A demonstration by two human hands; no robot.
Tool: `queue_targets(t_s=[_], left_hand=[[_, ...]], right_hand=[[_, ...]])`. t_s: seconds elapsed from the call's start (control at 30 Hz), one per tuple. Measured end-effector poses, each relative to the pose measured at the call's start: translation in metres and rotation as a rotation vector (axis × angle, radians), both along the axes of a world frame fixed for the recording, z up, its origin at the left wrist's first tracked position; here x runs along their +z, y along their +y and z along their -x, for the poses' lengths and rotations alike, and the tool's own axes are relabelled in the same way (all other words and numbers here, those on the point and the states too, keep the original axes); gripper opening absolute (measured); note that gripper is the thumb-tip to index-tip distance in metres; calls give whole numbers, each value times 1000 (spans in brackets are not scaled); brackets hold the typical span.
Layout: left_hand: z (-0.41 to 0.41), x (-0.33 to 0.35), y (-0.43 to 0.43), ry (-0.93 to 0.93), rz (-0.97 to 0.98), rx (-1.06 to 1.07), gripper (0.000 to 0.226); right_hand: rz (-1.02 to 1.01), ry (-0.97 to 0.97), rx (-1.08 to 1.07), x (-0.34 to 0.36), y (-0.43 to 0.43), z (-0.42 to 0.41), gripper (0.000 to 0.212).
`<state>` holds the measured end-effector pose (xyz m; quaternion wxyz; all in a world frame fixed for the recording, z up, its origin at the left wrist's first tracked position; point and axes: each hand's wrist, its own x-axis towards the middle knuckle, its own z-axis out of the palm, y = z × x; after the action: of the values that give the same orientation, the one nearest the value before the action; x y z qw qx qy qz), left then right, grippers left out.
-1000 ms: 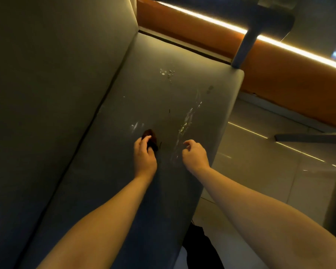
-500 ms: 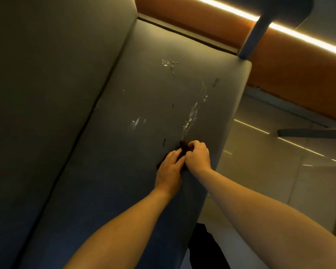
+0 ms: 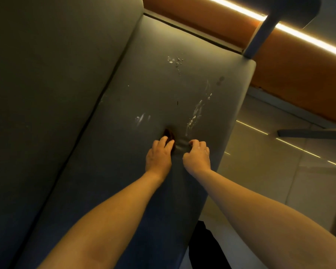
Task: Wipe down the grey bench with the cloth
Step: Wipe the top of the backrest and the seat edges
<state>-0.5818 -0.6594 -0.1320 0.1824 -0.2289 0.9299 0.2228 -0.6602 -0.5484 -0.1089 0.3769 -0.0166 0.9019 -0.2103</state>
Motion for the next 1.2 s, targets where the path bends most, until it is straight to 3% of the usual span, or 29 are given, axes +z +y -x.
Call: queue_targets(t_s=[0.23, 0.4, 0.5, 0.67, 0.9, 1.07, 1.2], left_hand=[[-13, 18, 7, -65, -147, 84, 46], [14, 21, -8, 57, -149, 169, 65], [27, 14, -13, 1, -102, 139, 69], [-4, 6, -4, -24, -73, 29, 54], [-16, 23, -3, -48, -158, 62, 40], [3, 23, -16, 134, -159, 155, 57], [20, 13, -7, -11, -127, 119, 67]], right_hand=[[-1, -26, 61, 10, 2, -11, 61], [-30, -37, 116, 7, 2, -13, 67], [-47, -53, 130, 5, -2, -14, 73], [-56, -85, 145, 9, -1, -15, 73], [-49, -101, 151, 20, 1, -18, 69], [-56, -117, 138, 19, -3, -11, 63], [-36, -112, 123, 14, -1, -10, 65]])
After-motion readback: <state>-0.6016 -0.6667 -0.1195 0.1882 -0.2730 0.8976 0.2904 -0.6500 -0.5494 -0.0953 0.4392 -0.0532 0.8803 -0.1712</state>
